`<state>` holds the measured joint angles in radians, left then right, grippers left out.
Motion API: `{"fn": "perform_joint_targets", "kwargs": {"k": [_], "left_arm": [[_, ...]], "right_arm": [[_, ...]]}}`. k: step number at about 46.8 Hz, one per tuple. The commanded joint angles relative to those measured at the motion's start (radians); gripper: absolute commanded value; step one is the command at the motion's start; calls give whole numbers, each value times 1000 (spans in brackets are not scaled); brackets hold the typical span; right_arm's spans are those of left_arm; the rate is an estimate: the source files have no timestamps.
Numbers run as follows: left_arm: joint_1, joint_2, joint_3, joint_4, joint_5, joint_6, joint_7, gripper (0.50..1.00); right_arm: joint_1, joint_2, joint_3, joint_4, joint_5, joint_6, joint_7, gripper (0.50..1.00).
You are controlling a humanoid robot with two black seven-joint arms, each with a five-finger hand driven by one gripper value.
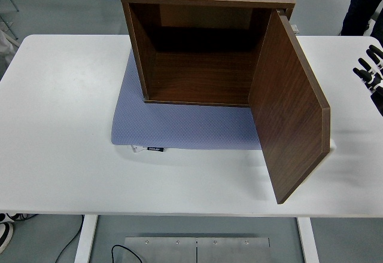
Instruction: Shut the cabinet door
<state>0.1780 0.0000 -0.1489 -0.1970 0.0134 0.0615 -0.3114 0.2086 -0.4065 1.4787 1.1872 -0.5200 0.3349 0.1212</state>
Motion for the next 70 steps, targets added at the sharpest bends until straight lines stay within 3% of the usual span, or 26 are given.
{"fn": "perform_joint_targets", "kwargs": {"k": [1, 70], "left_arm": [[0, 0, 0, -1, 0, 0, 0, 1000], [0, 0, 2, -1, 0, -2, 0, 1000]], "right_arm": [[0, 0, 0, 0, 0, -1, 0, 1000], [12, 0, -9, -11, 0, 1, -2, 1000]]}}
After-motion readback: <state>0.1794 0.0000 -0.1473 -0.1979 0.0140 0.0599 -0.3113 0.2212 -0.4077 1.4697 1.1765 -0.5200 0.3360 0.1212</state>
